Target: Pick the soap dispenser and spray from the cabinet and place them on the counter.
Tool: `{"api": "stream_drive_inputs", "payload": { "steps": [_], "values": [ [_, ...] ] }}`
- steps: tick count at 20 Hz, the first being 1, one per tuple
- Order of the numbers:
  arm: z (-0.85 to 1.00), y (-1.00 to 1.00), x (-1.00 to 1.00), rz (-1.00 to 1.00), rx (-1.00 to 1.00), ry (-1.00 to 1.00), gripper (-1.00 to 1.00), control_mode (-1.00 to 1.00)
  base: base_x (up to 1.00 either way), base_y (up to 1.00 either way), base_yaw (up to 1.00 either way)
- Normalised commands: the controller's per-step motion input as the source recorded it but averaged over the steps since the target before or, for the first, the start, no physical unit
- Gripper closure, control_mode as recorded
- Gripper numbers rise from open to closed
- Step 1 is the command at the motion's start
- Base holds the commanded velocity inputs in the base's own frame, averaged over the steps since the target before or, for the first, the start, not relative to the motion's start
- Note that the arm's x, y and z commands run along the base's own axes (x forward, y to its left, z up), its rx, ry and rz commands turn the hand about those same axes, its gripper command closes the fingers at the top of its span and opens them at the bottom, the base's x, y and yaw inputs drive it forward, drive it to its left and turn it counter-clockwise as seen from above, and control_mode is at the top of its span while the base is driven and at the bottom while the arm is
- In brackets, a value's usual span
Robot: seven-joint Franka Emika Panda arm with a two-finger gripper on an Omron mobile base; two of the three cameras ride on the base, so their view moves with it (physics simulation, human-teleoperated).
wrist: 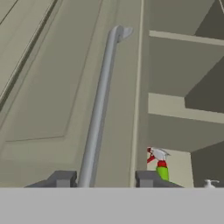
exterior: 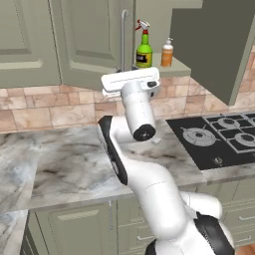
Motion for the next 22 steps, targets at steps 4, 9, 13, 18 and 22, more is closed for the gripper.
{"api": "stream_drive_inputs", "payload": {
  "steps": [4,9,13,18,22],
  "values": [
    [0.26,0.5,-0.57,-0.13,0.0,0.03,1.0,-1.0,0.0,0.0,0.0],
    [0.33,0.54,-0.53,-0.13,0.01,0.01,1.0,-1.0,0.0,0.0,0.0],
    [0.32,0.6,-0.57,-0.12,0.01,0.0,1.0,-1.0,0.0,0.0,0.0],
    [0.23,0.55,-0.56,-0.11,0.0,0.0,1.0,-1.0,0.0,0.0,0.0],
    [0.13,0.46,-0.33,-0.07,0.0,0.0,-1.0,-1.0,0.0,0.0,0.0]
  ]
}}
